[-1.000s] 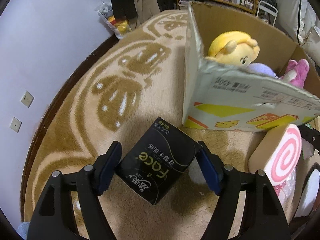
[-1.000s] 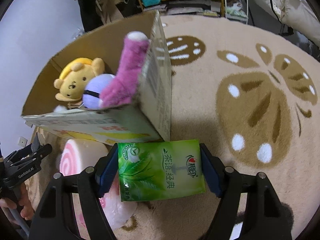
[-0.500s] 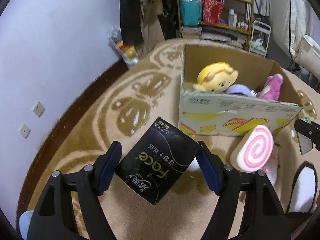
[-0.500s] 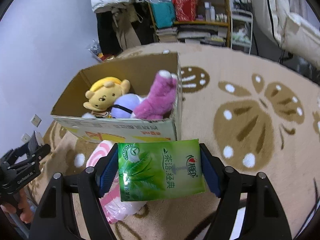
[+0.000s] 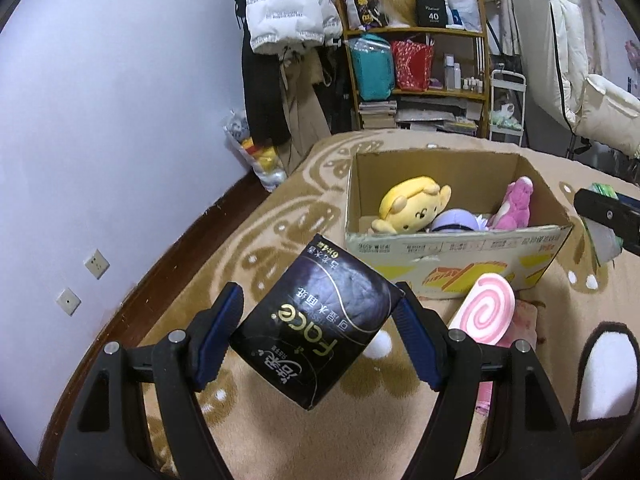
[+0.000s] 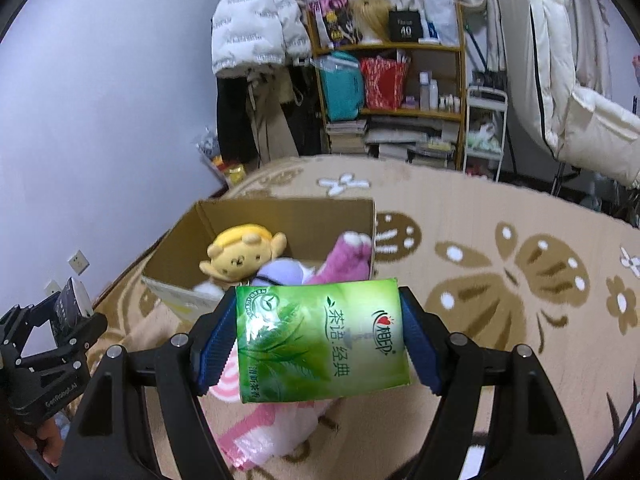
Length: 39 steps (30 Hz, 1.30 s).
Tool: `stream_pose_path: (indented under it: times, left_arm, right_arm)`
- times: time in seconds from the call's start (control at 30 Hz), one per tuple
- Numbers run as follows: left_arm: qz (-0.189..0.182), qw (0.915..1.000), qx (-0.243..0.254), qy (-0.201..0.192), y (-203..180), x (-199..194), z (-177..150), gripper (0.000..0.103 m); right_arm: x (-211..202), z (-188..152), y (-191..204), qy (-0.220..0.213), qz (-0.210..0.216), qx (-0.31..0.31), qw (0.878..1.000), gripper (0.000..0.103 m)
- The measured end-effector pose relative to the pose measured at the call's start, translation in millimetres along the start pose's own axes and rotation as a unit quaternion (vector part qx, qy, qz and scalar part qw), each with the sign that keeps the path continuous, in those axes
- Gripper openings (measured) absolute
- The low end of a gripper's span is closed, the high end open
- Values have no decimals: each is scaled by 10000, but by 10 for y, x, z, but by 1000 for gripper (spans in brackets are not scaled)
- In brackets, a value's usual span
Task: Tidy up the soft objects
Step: 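Lift both packs over the box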
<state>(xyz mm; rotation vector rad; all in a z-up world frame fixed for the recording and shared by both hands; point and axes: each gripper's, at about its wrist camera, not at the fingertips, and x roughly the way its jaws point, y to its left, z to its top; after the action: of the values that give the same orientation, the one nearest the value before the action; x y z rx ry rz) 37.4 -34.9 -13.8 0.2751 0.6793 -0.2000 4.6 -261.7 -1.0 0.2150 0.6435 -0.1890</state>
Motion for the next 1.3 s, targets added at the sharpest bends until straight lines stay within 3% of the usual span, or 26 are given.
stream_pose_path:
  times: [0.33,0.77,1.0,1.3]
  left_arm:
    - [54,9998,-55,-180,15,57,50,75]
    - [65,9973,-77,-728,-103,236,400,75]
    - [8,9971,211,-730,-275,407,494,75]
    - [-104,9976,122,-677,-306,636,647,75]
  right_arm:
    - [97,99,-19,-293,-17,-15,9996,79]
    - [350,206,72,-431,46,-231,9988,79]
    - [507,222,113,-483,-29,-315,9983,79]
    - [674,230,84,-386,18,-285,9988,79]
